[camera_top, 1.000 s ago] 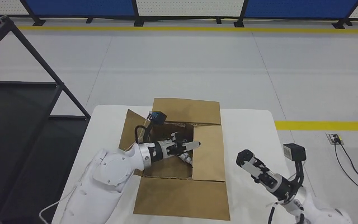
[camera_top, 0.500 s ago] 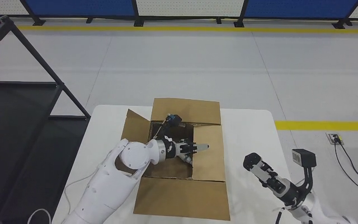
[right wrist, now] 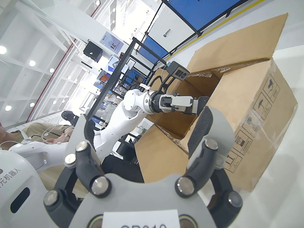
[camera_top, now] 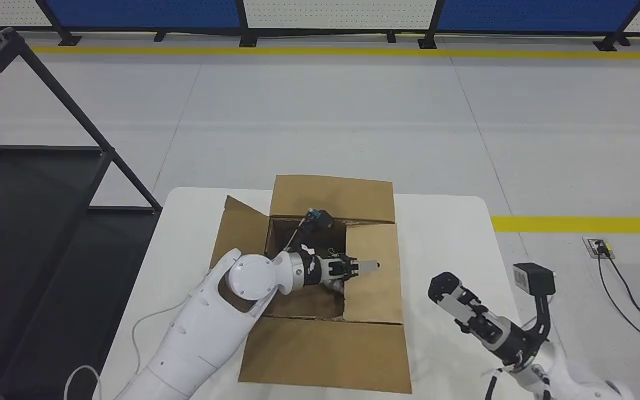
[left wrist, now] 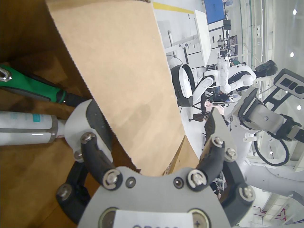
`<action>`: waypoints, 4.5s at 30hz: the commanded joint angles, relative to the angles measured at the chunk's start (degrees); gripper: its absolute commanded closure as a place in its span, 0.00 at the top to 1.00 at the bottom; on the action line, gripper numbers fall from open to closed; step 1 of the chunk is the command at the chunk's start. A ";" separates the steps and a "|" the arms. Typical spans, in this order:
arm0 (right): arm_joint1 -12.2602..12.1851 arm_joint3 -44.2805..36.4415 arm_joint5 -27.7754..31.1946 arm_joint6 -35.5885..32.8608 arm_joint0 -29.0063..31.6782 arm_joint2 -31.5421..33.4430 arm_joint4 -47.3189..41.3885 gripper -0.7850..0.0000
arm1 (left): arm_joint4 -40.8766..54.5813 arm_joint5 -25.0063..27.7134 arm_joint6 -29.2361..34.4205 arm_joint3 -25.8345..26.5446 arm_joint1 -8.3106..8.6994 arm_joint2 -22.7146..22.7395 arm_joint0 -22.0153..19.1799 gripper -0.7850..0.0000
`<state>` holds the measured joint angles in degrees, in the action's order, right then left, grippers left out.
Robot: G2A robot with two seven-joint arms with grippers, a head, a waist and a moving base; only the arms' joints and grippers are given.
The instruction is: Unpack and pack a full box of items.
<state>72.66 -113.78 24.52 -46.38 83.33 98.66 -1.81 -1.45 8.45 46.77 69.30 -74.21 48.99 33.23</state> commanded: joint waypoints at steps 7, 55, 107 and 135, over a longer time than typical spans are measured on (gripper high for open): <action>-0.49 -1.02 0.09 1.05 0.45 -1.16 0.53 1.00 | 0.62 4.22 -0.04 1.98 0.23 1.80 0.99 1.00; -2.47 -8.12 11.96 14.47 16.39 0.63 5.10 1.00 | -0.11 -1.72 -7.30 3.58 -8.91 -13.76 -11.74 1.00; -4.64 0.91 -8.08 11.03 7.09 -0.22 8.38 1.00 | -11.76 1.66 -12.68 41.43 -1.45 30.62 22.13 1.00; -5.62 2.97 -5.37 9.96 2.34 -2.87 5.65 1.00 | -9.31 5.02 -21.93 55.47 -0.12 43.39 42.27 1.00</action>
<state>67.09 -109.65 19.49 -36.28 85.71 95.78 3.53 -10.76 13.47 24.84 124.77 -74.34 92.38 75.50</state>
